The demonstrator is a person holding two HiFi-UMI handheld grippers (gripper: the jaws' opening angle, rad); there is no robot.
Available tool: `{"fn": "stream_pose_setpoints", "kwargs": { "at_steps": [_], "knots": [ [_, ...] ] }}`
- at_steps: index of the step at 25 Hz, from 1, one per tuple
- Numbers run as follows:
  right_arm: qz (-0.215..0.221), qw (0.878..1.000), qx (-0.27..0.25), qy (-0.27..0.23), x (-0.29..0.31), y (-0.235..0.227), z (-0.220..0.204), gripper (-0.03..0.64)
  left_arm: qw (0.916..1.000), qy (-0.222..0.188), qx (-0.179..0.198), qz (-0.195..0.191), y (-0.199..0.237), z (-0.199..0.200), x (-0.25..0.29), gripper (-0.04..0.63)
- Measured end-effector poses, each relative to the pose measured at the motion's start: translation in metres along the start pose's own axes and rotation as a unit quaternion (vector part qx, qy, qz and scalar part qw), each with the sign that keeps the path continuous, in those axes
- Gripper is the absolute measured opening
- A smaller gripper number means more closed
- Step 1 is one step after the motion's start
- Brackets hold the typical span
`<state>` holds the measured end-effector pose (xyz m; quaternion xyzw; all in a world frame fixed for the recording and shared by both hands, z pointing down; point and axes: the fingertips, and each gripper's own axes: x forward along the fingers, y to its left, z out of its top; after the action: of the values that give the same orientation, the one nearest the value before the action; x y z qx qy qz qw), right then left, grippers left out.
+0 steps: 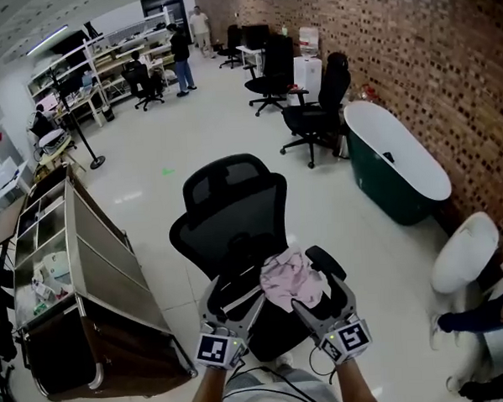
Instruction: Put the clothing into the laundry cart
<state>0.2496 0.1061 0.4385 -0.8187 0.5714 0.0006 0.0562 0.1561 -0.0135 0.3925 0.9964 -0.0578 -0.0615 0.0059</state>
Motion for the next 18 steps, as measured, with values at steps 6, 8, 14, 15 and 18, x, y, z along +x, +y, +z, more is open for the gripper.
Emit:
{"fn": "stream_pose_setpoints", "kwargs": {
  "at_steps": [6,8,14,15,18],
  "knots": [
    [0.015,0.999,0.012,0.036,0.030,-0.023,-0.041,0.457,0.9990,0.040,0.009,0.018,0.021,-0.032,0.026,0.397],
    [0.010,0.998,0.017,0.054,0.035,-0.030,-0.061,0.457,0.9980,0.060,0.008,0.019,0.030,-0.050,0.033,0.397],
    [-0.008,0.987,0.007,0.158,0.060,-0.054,-0.156,0.457,0.9941,0.108,-0.001,-0.015,0.049,-0.112,0.057,0.397],
    [-0.008,0.983,0.005,0.183,0.064,-0.059,-0.179,0.457,0.9931,0.115,-0.005,-0.025,0.050,-0.123,0.061,0.397],
    [-0.013,0.967,0.014,0.255,0.069,-0.078,-0.254,0.457,0.9893,0.136,-0.009,-0.051,0.050,-0.157,0.070,0.397]
  ]
}}
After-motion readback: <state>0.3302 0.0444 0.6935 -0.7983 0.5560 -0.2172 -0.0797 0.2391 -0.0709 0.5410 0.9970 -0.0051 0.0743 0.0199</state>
